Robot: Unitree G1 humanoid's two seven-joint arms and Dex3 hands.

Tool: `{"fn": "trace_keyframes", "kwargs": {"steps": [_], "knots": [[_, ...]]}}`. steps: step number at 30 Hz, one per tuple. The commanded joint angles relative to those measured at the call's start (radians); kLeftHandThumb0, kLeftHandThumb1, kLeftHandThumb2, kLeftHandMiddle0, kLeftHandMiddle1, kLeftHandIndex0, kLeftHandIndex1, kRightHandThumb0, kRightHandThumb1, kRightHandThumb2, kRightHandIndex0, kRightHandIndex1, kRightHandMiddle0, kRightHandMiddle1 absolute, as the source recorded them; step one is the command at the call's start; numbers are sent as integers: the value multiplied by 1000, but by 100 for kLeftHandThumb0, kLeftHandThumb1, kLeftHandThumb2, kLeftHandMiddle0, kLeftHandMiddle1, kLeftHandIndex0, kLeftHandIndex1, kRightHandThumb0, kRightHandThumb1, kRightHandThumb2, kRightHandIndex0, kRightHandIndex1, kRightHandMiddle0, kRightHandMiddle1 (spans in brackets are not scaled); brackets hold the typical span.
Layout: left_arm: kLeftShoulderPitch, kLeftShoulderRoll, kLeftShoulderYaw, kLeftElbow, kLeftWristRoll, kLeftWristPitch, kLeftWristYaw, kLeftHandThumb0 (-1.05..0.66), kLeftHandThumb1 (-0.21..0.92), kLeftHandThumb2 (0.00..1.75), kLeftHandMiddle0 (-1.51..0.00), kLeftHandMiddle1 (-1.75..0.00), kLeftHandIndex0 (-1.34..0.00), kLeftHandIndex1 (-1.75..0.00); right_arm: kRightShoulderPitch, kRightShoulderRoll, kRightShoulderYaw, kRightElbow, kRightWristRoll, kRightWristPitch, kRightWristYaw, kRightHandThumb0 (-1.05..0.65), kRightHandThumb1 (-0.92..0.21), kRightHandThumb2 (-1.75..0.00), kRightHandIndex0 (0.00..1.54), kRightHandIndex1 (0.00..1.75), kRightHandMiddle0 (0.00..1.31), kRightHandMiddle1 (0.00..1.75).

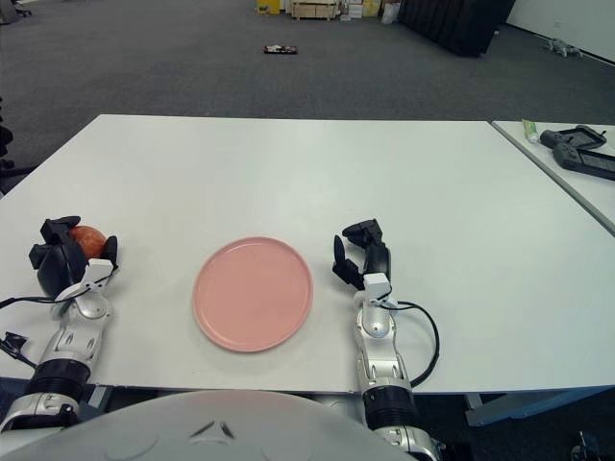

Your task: Put the apple into the plate.

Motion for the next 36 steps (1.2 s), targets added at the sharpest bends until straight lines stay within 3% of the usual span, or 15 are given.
{"fn": "trace_keyframes", "kwargs": {"steps": [1,15,24,36], "knots": [[37,-10,-16,-1,-3,54,-54,-50,29,133,-83,-173,-62,-174,21,-4,-9,19,13,33,8,-38,-66,-89,61,132,35,175],[59,-1,4,-49,-25,95,-129,-50,26,138,-115,-175,-65,-175,21,-5,-15,16,16,29,14,-39,-65,-90,62,132,36,175],[64,-4,40,-59,-76,94,-176,-49,28,136,-119,-175,-64,-175,13,0,-21,23,17,35,6,-39,-64,-91,61,133,36,175],[48,-2,78,7,-145,-7,-187,-48,28,136,-121,-175,-63,-175,6,1,-26,34,23,16,11,-39,-65,-91,62,133,36,175]]}}
